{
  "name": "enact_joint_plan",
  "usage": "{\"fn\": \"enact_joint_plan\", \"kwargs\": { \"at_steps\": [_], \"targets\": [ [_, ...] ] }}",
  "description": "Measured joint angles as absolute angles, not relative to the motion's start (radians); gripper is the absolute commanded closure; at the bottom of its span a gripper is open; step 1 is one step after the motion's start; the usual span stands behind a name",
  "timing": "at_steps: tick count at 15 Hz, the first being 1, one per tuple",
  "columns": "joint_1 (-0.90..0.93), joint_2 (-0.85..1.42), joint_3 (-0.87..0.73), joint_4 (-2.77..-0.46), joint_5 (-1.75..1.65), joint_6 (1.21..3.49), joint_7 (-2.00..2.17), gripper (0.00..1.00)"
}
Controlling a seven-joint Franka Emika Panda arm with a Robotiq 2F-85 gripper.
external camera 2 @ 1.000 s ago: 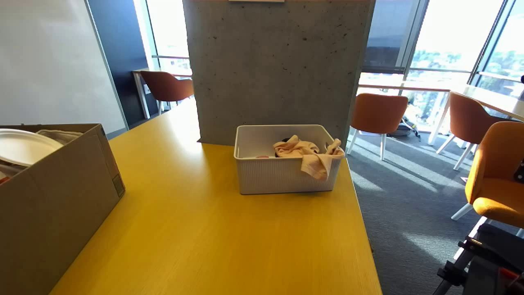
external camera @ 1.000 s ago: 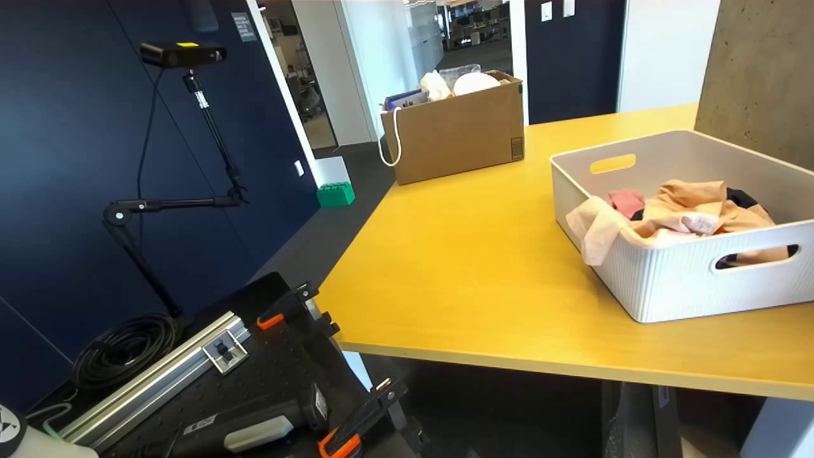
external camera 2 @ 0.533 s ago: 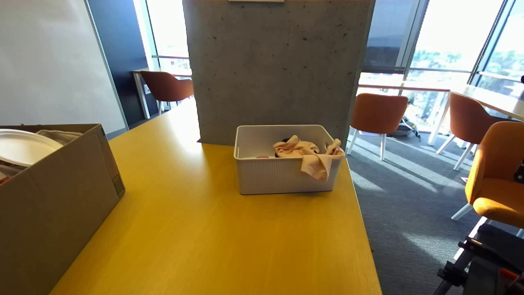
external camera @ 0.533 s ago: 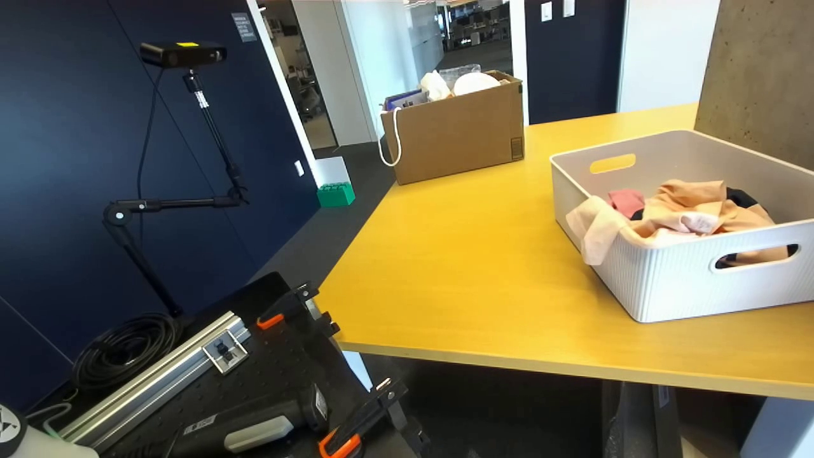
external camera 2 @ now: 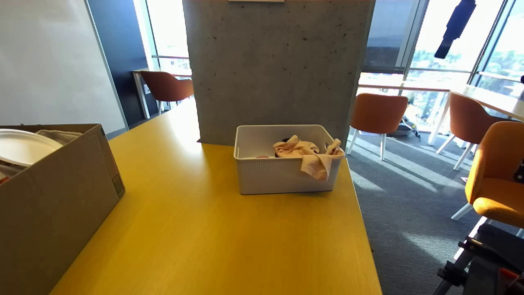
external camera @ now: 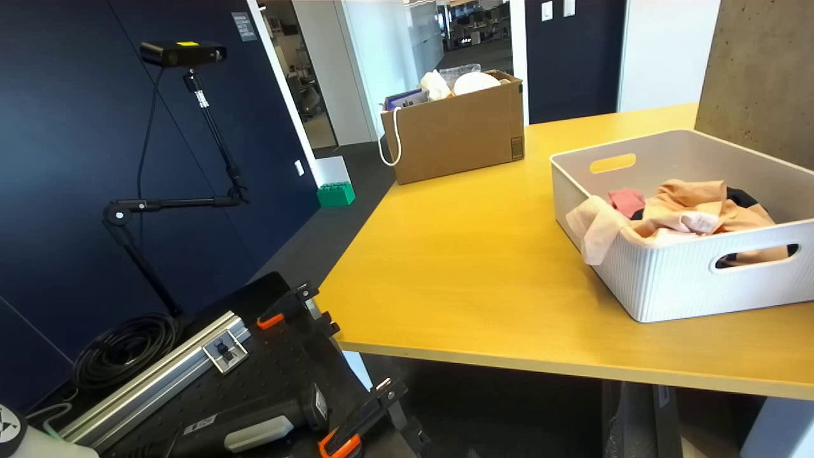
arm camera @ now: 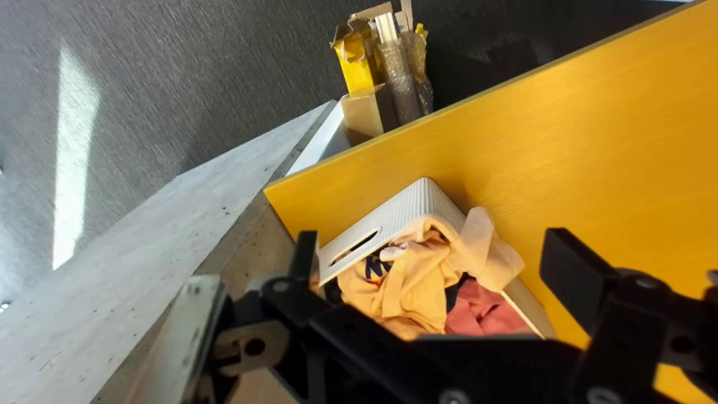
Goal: Remove the peach shirt from the basket
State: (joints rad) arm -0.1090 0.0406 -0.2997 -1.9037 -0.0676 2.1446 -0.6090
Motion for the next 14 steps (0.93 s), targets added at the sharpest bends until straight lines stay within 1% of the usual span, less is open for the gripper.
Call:
{"fn": "enact_joint_plan", "kwargs": {
  "at_steps": [5,10,14],
  "targets": [
    [-0.186,0.330,-0.209,-1.644,0.104,2.134,-0.792,0.00],
    [-0.270,0.567,-0.107,-1.404,0.131,2.061,-0.850,0.00],
    [-0.283,0.740,-0.059,-1.219,0.129,1.987,-0.859,0.00]
  ]
}}
